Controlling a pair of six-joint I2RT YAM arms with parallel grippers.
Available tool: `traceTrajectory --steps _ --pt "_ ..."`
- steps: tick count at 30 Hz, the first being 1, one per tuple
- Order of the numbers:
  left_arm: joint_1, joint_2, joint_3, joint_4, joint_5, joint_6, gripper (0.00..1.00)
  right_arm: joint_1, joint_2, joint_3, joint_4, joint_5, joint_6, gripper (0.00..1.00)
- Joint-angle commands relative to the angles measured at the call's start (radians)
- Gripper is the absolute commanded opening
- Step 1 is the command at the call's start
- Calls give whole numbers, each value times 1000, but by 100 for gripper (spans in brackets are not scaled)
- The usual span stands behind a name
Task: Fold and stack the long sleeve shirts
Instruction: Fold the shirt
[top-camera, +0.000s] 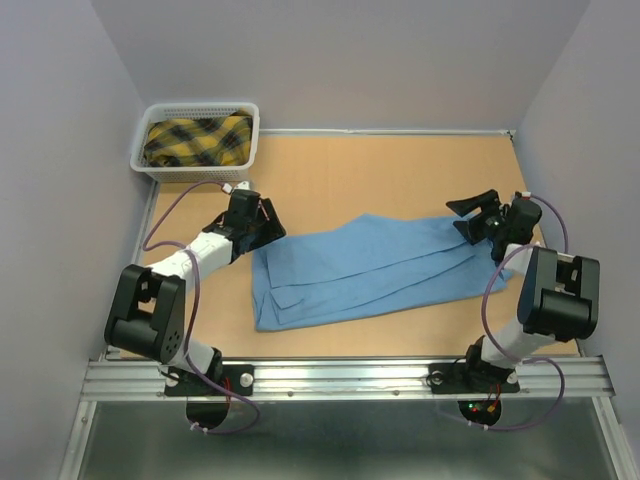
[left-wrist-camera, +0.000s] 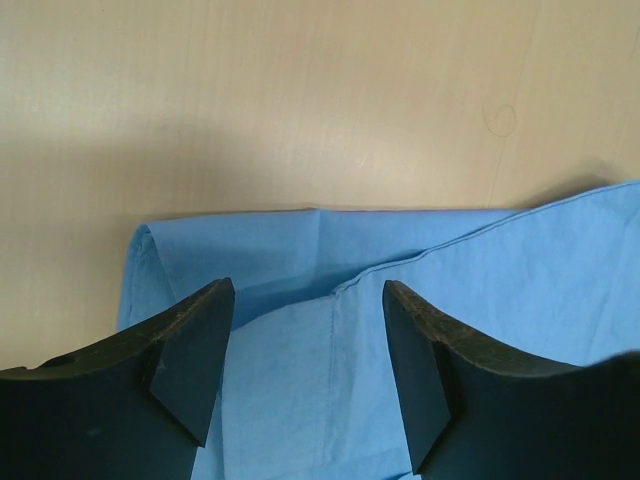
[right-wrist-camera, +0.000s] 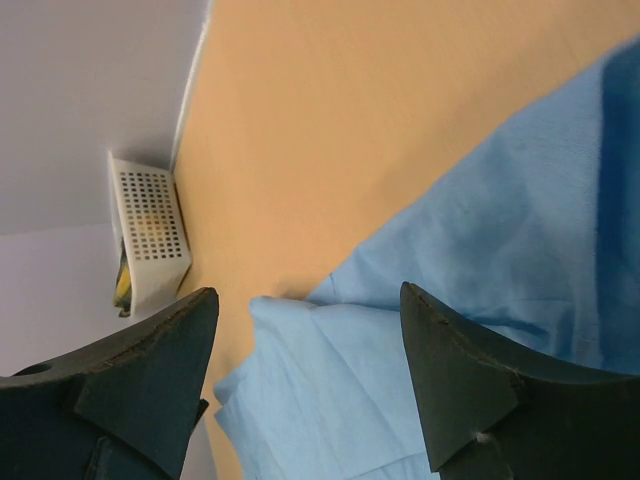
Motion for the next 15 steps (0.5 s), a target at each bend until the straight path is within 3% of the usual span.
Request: traceTrajectory --steps 1,5,10,15 --pt "15 -44 -5 44 51 -16 72 -5 62 32 60 -11 12 78" --pt "10 -166 -28 -34 54 -30 83 -5 32 13 51 -17 -12 78" --pt "-11 -326 -151 -97 17 -98 84 -2 -71 -24 -35 1 -49 78" --pt "-25 -349 -246 -87 20 -124 82 69 -166 7 -259 88 -192 78"
